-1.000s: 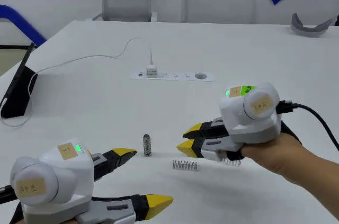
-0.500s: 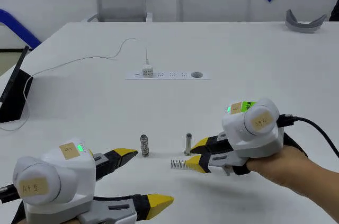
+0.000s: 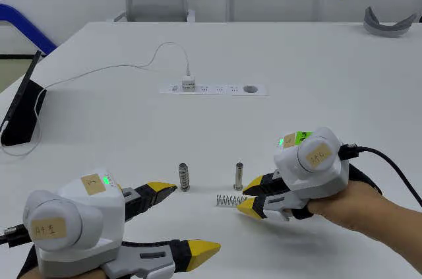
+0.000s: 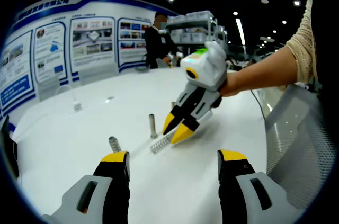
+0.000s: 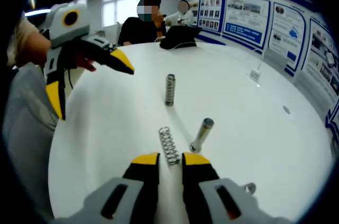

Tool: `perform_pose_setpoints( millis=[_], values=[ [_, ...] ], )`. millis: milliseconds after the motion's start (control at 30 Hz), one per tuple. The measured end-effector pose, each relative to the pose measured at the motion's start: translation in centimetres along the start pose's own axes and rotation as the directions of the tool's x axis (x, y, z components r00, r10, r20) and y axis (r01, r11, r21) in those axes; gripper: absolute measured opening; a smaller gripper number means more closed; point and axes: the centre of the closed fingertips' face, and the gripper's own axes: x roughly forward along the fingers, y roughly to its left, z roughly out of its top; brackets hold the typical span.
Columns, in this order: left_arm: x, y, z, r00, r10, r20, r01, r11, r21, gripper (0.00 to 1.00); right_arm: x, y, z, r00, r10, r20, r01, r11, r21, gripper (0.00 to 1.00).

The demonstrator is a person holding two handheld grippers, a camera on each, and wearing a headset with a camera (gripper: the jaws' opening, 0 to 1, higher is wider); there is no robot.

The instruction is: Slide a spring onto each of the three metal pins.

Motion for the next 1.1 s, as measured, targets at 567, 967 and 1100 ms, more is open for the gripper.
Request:
perform_pose_setpoints(
  millis=[567, 967, 1100],
  values=[
    [-0.2, 0.1, -0.3, 1.0000, 0.006, -0.005, -0.006, 1.000, -0.006, 0.67, 0.5, 0.4, -0.8, 0.9984, 0.044, -0.037, -0.044, 0.999, 0.000, 0.12],
    [0.4, 0.1, -0.7, 0.9994, -0.015, -0.032, 0.016, 1.000, 0.027, 0.66, -0.6, 1.9, -0.3, 0.9951, 0.085, -0.049, -0.087, 0.996, -0.024, 0.11],
    [1.0, -0.1, -0.6, 0.9986, -0.037, -0.038, 0.038, 0.998, 0.048, 0.64, -1.5, 2.3, 0.5, 0.9952, 0.093, -0.029, -0.094, 0.995, -0.038, 0.11]
  ],
)
